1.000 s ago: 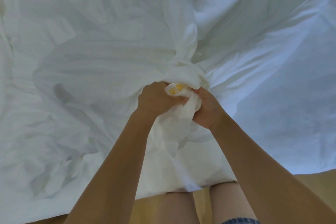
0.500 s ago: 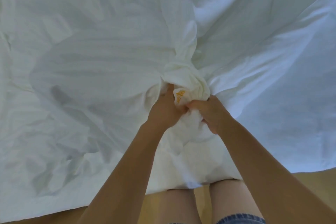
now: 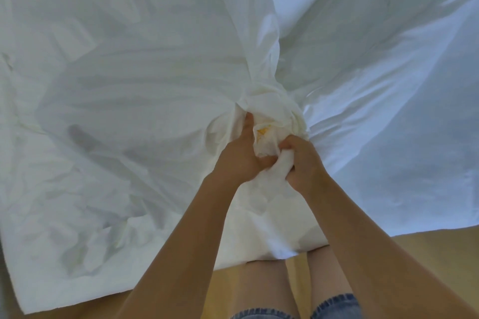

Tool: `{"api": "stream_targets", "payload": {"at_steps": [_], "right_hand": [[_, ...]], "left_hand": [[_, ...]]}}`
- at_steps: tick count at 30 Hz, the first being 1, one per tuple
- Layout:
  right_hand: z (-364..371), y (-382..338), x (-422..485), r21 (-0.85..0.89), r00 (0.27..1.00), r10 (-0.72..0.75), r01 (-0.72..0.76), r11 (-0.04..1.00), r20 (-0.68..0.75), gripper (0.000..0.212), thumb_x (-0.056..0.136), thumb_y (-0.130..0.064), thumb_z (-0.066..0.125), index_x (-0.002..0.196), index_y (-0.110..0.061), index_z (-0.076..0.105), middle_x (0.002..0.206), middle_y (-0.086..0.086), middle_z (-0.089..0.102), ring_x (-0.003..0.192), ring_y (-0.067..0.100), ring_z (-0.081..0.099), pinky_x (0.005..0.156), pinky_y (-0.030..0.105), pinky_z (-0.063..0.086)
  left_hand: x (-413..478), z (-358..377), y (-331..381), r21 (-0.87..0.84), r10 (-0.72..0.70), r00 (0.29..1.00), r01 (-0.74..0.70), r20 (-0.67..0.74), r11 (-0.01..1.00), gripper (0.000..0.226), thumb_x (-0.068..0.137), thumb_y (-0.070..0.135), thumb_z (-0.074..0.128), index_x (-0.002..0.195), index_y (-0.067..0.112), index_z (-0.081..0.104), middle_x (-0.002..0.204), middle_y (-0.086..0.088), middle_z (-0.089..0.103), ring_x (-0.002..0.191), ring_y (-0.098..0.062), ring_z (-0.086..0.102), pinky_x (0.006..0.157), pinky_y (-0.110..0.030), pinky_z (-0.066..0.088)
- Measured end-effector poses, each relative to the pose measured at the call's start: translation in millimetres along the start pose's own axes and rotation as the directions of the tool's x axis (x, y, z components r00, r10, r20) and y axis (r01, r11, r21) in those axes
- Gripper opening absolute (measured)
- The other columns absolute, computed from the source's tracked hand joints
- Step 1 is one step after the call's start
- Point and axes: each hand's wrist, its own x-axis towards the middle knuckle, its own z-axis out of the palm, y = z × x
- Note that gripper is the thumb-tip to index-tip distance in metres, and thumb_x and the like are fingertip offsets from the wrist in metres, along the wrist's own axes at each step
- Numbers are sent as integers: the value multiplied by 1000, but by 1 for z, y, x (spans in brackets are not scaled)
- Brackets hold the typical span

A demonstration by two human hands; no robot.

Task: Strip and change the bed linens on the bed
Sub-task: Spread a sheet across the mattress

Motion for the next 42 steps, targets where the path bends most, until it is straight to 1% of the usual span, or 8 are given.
{"api": "stream_targets", "payload": {"at_steps": [7, 13, 18, 25, 28, 34, 37, 42], "right_hand": [[-2, -9, -1, 165, 979, 6, -41, 985, 203, 46, 49, 0, 45, 92, 1, 61, 79, 16, 68, 73, 31, 68, 46, 31, 50], [-1, -9, -4, -83, 992, -34, 44, 996, 125, 25, 78, 5, 44, 88, -8, 63, 65, 3, 68, 62, 15, 67, 53, 25, 52], [1, -11, -18, -388, 990, -89, 127, 913, 114, 26, 83, -5, 52, 92, -27, 62, 92, 0, 69, 90, 18, 64, 79, 33, 53], [-6, -20, -22, 131, 931, 121, -176, 976, 345, 54, 67, -5, 51, 120, 5, 53, 114, 22, 61, 100, 35, 61, 90, 49, 47], [-4, -21, -21, 195, 879, 95, -207, 959, 468, 55, 67, -9, 51, 120, 4, 52, 118, 21, 59, 104, 36, 59, 86, 45, 46], [6, -30, -20, 22, 909, 89, -107, 994, 407, 49, 64, -7, 60, 111, 2, 59, 91, 13, 70, 82, 25, 68, 70, 34, 57], [8, -31, -20, 51, 909, 99, -131, 990, 406, 58, 54, -5, 59, 110, 4, 59, 95, 18, 66, 85, 29, 63, 79, 36, 52], [-5, -25, -18, 151, 894, 117, -200, 968, 432, 58, 59, -10, 47, 114, 6, 56, 106, 23, 62, 94, 34, 60, 87, 40, 50]], "left_hand": [[3, -11, 8, -126, 101, 991, -89, 90, 988, 70, 68, 18, 82, 127, 25, 43, 107, 14, 58, 101, -9, 57, 84, -22, 48], [8, -9, 11, 139, 121, 992, -116, -23, 983, 25, 64, 31, 81, 77, 25, 60, 67, 13, 59, 67, -3, 56, 53, -16, 39], [2, -1, 6, 123, 154, 984, -142, -90, 982, 50, 65, 34, 79, 106, 18, 54, 96, 8, 59, 99, -18, 53, 79, -32, 47], [-4, -17, 3, -65, 95, 995, -95, 2, 993, 54, 63, 27, 85, 102, 41, 51, 84, 23, 61, 79, 9, 57, 65, -10, 42], [-8, -29, 1, -168, 42, 999, -40, 5, 985, 54, 64, 23, 86, 105, 40, 55, 90, 20, 65, 87, -4, 63, 78, -15, 48], [-24, -35, 10, 425, 156, 948, -24, -277, 905, 33, 67, 48, 78, 68, 28, 52, 67, 9, 52, 59, -12, 49, 51, -24, 30], [-22, -31, 15, 188, 131, 940, -73, -316, 979, 38, 71, 37, 78, 105, 22, 67, 96, 1, 70, 90, -19, 63, 68, -21, 39], [-10, -29, 9, -63, 7, 991, -16, -136, 998, 27, 77, 20, 76, 103, 22, 69, 96, 0, 70, 98, -19, 66, 83, -30, 49]]}}
